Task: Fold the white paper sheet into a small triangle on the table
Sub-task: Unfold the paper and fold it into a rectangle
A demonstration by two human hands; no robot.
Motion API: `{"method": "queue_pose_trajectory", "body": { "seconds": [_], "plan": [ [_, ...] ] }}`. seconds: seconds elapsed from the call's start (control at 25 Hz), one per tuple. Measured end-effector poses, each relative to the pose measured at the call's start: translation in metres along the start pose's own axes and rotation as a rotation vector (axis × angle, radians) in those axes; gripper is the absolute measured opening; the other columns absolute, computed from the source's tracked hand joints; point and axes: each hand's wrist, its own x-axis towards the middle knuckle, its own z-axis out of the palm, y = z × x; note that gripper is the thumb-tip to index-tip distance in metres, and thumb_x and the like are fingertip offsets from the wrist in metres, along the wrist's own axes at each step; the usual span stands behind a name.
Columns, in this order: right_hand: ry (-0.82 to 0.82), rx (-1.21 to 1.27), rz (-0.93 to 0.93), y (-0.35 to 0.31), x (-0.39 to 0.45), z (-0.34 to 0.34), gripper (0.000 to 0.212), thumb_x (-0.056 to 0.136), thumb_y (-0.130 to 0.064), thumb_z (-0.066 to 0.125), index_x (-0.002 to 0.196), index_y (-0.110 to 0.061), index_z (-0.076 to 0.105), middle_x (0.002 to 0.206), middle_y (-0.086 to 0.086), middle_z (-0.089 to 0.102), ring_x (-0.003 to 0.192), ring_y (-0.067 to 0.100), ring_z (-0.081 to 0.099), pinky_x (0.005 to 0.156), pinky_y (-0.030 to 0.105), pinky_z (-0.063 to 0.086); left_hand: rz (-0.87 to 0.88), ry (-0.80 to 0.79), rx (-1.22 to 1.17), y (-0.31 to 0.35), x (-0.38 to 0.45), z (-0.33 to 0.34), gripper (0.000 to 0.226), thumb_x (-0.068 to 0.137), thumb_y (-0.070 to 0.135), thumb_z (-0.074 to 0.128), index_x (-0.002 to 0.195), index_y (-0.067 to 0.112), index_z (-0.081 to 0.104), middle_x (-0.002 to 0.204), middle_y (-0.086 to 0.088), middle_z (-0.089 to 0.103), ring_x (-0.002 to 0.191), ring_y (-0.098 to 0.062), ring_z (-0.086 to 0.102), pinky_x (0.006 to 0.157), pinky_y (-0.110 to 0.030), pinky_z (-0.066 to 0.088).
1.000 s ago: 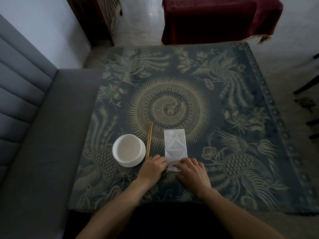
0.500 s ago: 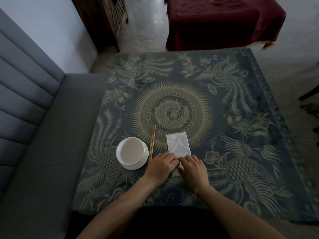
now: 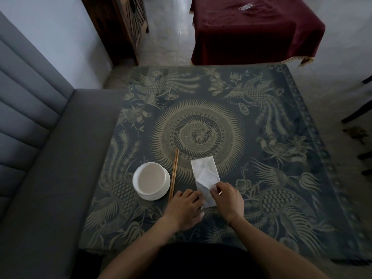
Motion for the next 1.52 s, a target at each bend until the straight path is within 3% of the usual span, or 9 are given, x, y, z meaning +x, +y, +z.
{"method": "queue_pose_trajectory", "body": {
  "seconds": [0.24,0.56,0.76,1.08,1.2,1.32,1.44,1.52],
  "plan": [
    [0.099,0.183,0.239,0.02,0.008,-0.019,0.02,0.084,-0.024,0.063,0.066,-0.016,0.061,0.069,0.0,0.063,0.066,0.021,0.056,0.059,0.035,0.046,0.015,-0.041,0.009,-0.006,0.002,0.003,0.05,0.09,0.048,0.046,0.133,0.022,0.047,0.142,0.0,0.041,0.122,-0.025,0.039,0.092,-0.045,0.04],
    [0.133,0.184,0.418,0.048,0.011,-0.035,0.022,0.083,-0.028,0.065,0.064,-0.019,0.06,0.068,0.001,0.061,0.067,0.022,0.055,0.061,0.033,0.039,0.007,-0.04,0.007,-0.013,0.0,0.007,0.049,0.087,0.045,0.045,0.131,0.023,0.051,0.14,0.0,0.045,0.122,-0.025,0.041,0.092,-0.044,0.04],
    [0.042,0.06,0.451,0.058,0.004,-0.032,0.02,0.087,-0.036,0.062,0.073,-0.023,0.065,0.078,0.002,0.064,0.074,0.022,0.057,0.066,0.033,0.044,-0.026,0.01,0.001,-0.014,-0.001,0.007,0.041,0.088,0.038,0.044,0.122,0.02,0.058,0.13,-0.001,0.054,0.116,-0.024,0.048,0.088,-0.041,0.043],
    [-0.115,-0.081,0.386,0.074,-0.006,-0.026,0.032,0.087,-0.048,0.06,0.063,-0.027,0.059,0.078,0.0,0.066,0.081,0.024,0.061,0.069,0.033,0.049,-0.077,0.1,-0.033,-0.014,-0.006,0.008,0.029,0.087,0.032,0.051,0.106,0.017,0.066,0.118,-0.002,0.061,0.106,-0.024,0.056,0.084,-0.041,0.045],
    [-0.089,-0.118,0.365,0.078,-0.01,-0.024,0.037,0.086,-0.052,0.058,0.062,-0.025,0.057,0.071,-0.003,0.06,0.071,0.021,0.058,0.065,0.034,0.049,-0.1,0.162,-0.065,-0.013,-0.008,0.008,0.026,0.089,0.034,0.052,0.104,0.017,0.066,0.116,-0.001,0.062,0.103,-0.023,0.057,0.082,-0.041,0.045],
    [0.062,-0.162,0.273,0.075,-0.01,-0.025,0.033,0.089,-0.052,0.056,0.072,-0.024,0.05,0.077,-0.003,0.056,0.069,0.019,0.053,0.064,0.036,0.046,-0.128,0.249,-0.108,-0.01,-0.006,0.005,0.03,0.094,0.038,0.046,0.107,0.018,0.064,0.115,-0.001,0.063,0.101,-0.021,0.057,0.083,-0.04,0.046],
    [0.201,-0.258,-0.019,0.066,-0.004,-0.022,0.018,0.089,-0.038,0.062,0.092,-0.02,0.058,0.092,0.004,0.059,0.084,0.026,0.054,0.07,0.041,0.046,-0.15,0.287,-0.131,-0.007,0.007,-0.001,0.035,0.097,0.036,0.041,0.114,0.015,0.062,0.117,-0.004,0.062,0.105,-0.024,0.057,0.089,-0.041,0.046],
    [0.183,-0.349,-0.166,0.056,0.004,-0.019,0.027,0.09,-0.031,0.062,0.113,-0.017,0.06,0.109,0.006,0.06,0.097,0.029,0.054,0.078,0.044,0.046,-0.167,0.299,-0.156,-0.005,0.023,-0.006,0.038,0.098,0.034,0.038,0.12,0.012,0.06,0.121,-0.006,0.06,0.111,-0.025,0.055,0.095,-0.041,0.044]
  ]
}}
